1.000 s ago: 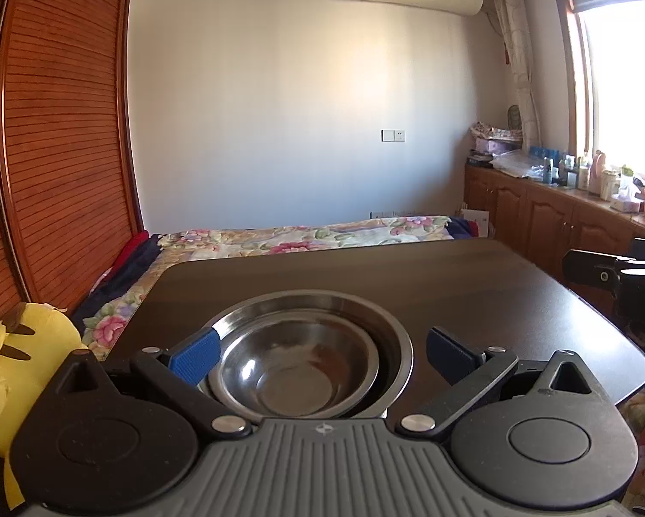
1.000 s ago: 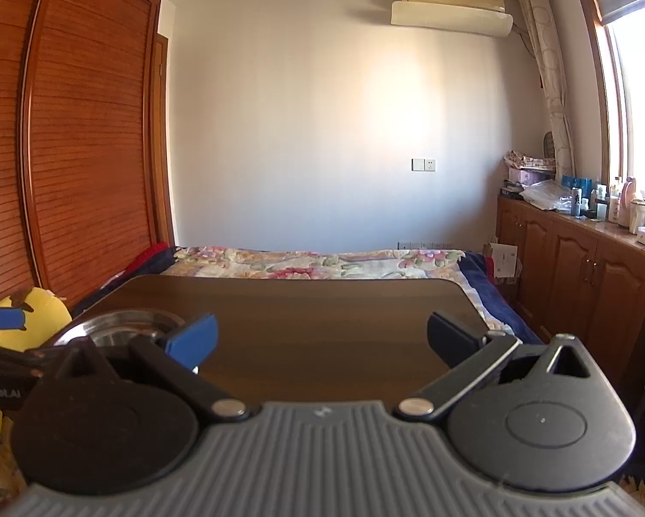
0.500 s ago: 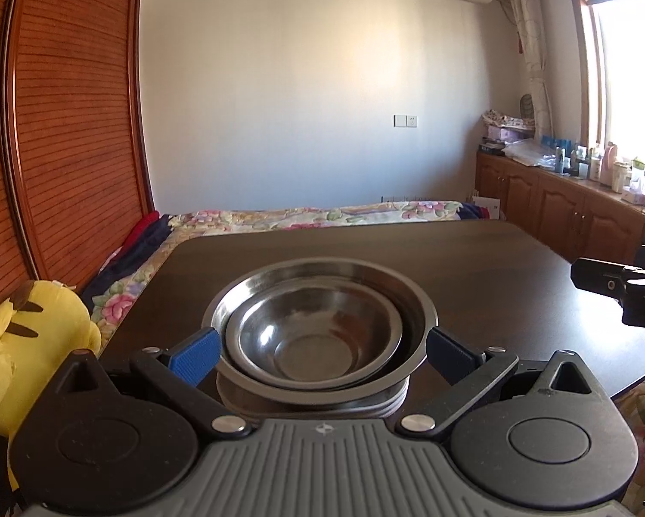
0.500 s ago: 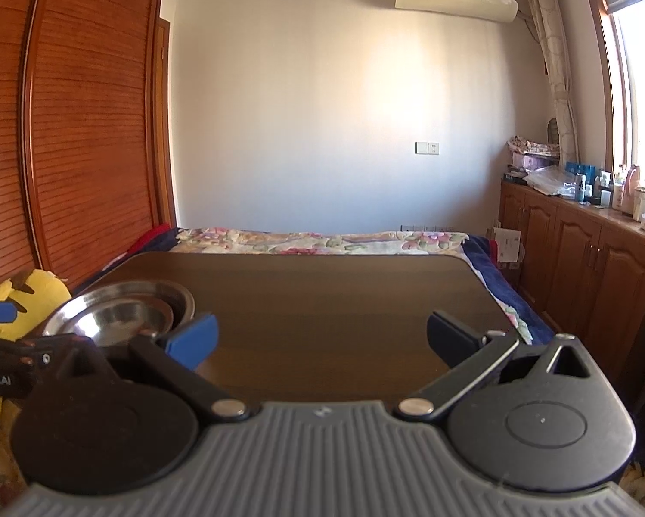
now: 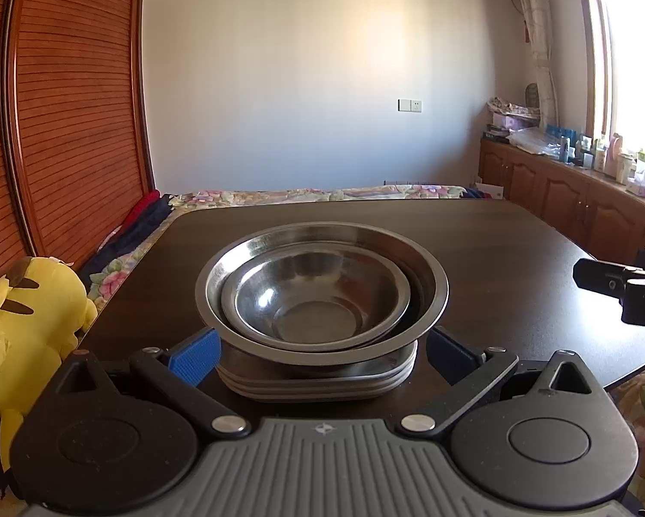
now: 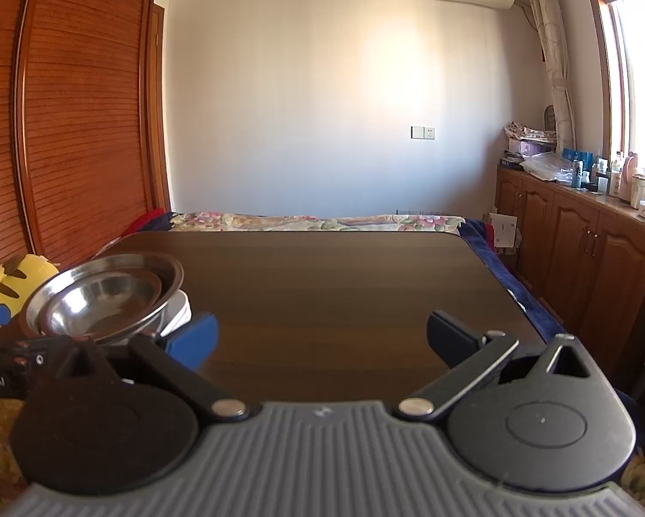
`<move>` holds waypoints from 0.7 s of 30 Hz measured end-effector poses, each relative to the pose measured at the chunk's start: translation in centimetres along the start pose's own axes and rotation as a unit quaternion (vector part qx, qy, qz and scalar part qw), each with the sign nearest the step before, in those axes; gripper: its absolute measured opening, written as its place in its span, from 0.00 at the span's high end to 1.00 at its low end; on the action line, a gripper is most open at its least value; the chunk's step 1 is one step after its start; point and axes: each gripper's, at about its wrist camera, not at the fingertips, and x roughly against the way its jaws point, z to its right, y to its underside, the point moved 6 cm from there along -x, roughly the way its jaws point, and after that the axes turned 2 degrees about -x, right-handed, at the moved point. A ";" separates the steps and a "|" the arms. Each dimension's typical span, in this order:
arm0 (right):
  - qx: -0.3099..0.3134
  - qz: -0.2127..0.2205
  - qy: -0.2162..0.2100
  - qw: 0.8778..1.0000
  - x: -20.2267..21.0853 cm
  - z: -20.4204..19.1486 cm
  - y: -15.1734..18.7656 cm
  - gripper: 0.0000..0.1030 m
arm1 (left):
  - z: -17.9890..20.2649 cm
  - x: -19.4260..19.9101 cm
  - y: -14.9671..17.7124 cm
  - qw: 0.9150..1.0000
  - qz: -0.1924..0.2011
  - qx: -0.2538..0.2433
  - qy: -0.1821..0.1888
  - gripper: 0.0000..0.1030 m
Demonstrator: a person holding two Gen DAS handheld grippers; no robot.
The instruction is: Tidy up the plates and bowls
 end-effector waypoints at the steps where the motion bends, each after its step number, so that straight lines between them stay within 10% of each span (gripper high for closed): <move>1: -0.001 0.000 0.000 1.000 0.0 0.1 0.0 0.00 | 0.0 0.0 -0.1 1.000 0.001 0.000 0.000 0.00; 21: -0.002 0.001 0.002 1.000 -0.1 0.5 -0.2 0.00 | -0.1 0.2 -0.2 1.000 0.004 -0.001 -0.002 0.00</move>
